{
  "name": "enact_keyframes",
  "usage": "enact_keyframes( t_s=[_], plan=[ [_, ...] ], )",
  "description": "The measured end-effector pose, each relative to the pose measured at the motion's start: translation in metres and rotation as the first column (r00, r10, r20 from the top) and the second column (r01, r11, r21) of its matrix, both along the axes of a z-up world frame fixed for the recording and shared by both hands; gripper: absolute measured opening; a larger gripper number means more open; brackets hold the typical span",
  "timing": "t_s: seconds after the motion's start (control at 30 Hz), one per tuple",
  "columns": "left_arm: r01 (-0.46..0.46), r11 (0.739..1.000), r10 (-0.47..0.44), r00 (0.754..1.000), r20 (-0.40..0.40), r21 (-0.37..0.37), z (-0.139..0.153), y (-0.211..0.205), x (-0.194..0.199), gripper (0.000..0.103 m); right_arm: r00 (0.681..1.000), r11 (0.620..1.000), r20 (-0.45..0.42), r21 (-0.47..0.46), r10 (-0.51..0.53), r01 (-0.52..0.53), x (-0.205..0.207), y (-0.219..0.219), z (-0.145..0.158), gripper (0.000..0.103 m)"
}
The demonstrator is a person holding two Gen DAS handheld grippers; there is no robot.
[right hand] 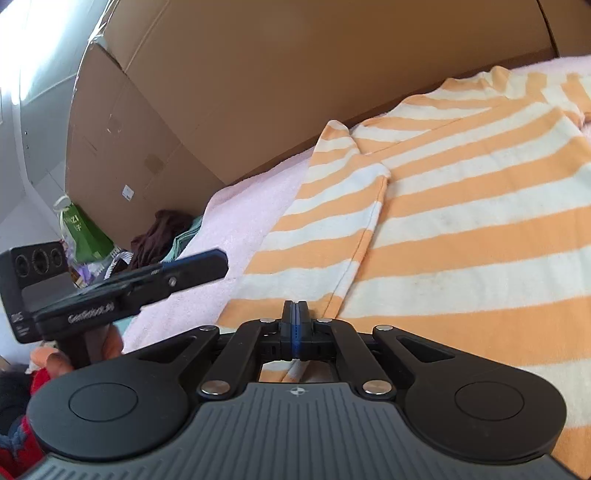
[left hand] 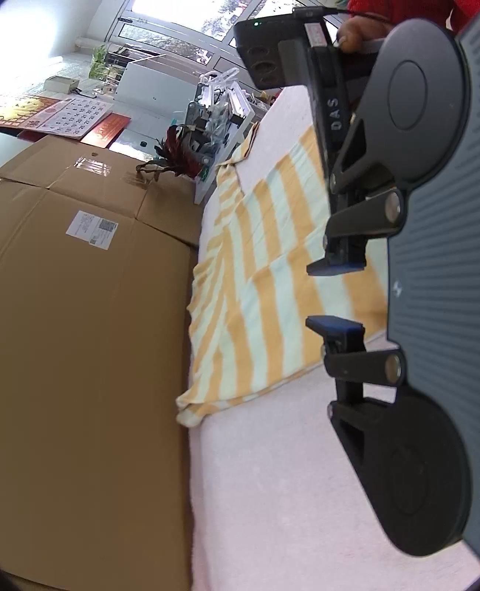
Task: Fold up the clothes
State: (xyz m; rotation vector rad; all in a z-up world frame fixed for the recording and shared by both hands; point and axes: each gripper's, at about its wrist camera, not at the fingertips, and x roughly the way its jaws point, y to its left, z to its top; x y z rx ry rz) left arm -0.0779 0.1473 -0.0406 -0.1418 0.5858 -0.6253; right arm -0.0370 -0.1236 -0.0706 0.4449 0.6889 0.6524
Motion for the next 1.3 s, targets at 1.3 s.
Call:
enact_keyframes(
  t_s=[1.3],
  plan=[
    [0.008,0.993,-0.008,1.0,0.0,0.116,-0.013,-0.009,-0.052,0.021,0.969,0.979,0.173,0.067,0.179,-0.192,-0.086,-0.003,-0.016,0.018]
  ],
)
